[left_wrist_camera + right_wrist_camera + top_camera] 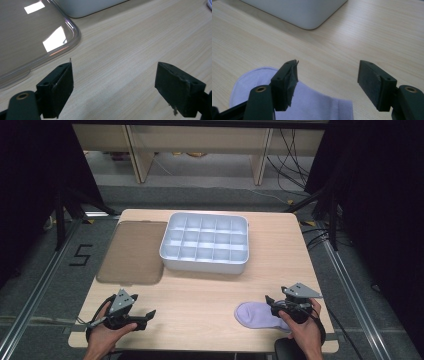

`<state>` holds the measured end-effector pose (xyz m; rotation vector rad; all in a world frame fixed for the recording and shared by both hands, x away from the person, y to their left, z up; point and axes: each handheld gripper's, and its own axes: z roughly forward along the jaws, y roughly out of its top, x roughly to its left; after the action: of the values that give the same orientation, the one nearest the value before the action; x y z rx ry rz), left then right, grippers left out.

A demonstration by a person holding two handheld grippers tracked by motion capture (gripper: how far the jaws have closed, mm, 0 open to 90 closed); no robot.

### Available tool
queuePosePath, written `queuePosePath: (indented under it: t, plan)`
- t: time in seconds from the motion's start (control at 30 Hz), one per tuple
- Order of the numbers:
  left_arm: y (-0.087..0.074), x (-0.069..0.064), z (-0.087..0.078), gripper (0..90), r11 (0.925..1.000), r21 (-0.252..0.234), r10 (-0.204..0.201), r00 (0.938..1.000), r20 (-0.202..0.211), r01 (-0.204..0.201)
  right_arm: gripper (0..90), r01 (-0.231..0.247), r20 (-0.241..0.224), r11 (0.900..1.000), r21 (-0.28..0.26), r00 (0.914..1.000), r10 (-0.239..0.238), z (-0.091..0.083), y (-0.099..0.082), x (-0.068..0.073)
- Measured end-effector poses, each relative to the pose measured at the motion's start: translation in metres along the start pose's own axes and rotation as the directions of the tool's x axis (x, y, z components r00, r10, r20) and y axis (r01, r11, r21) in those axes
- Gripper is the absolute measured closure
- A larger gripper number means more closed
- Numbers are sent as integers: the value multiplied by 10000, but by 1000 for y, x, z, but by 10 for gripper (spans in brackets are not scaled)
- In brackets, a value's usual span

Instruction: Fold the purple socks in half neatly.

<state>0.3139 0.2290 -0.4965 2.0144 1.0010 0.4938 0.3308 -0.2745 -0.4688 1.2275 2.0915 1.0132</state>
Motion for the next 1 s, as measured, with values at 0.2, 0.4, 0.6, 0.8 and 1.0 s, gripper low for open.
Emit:
queuePosePath:
  t: [0.2, 0.4, 0.6, 0.8, 1.0]
  plan:
    - [0, 0, 3, 150, 9997, -166, -167, 9997, 196, 171, 347, 151, 31, 9998, -158, 9999, -151, -2, 1, 1]
    - [-1, 2, 2, 149, 9999, -110, -82, 9998, 180, 84, 427, 399, -96, 9987, -305, 9991, -402, -4, 2, 2]
    - [-1, 1, 4, 153, 9999, 86, 121, 9996, 274, -124, 585, 1137, -740, 9935, -100, 9907, -1142, -3, 3, 8]
    - [0, -2, 5, 155, 9992, 251, 308, 9991, 299, -315, 737, 1947, -954, 9802, -354, 9757, -1972, -2, 4, 11]
    - [0, -1, 5, 156, 9999, 115, -47, 9998, 201, 45, 849, 2521, -1179, 9665, -478, 9594, -2561, 3, 6, 15]
